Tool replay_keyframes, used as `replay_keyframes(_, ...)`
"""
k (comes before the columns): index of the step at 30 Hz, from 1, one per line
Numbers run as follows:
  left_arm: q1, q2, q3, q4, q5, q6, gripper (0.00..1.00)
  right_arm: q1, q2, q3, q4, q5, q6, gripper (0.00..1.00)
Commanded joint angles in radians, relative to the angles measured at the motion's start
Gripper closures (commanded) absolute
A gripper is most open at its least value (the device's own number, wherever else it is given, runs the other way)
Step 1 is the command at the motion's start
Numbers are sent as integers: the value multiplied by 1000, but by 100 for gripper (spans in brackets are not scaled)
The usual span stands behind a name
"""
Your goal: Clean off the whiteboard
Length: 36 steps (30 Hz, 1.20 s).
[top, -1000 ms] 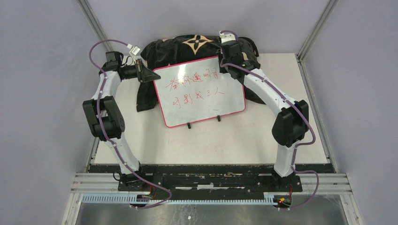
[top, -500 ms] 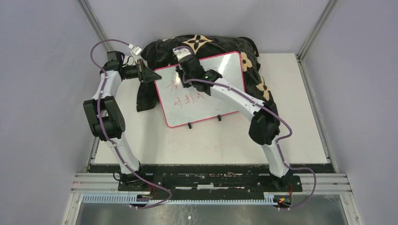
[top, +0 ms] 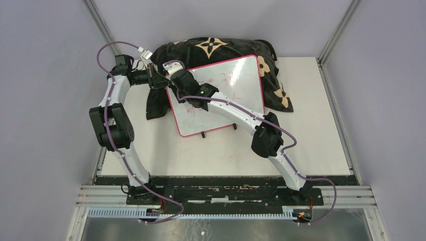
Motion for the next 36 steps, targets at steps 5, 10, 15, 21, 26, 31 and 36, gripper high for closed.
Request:
replay_keyframes(5,-18,-36,15,-48,-74,93,97,-65,-66,-116,82,223,-52,99)
replay_keyframes(10,-18,-36,22,-51,-73,92,97,-166,-179,-246,110,224,-29,99)
replay_keyframes(15,-17,-43,27,-59,-80,94,97,-289,-295,-396,153,202,-16,99)
replay_keyframes(21,-18,-47,41,-79,-84,105,97,-436,-385,-507,176,166,-14,99)
replay_keyframes(26,-17,-47,49,-83,-87,107,97,-476,-407,-522,184,84,-34,99)
replay_keyframes(31,-17,-49,49,-83,-79,108,97,-436,-390,-487,162,-12,-45,100)
replay_keyframes(36,-19,-54,58,-128,-73,167,97,-338,-390,-487,174,-30,-66,99)
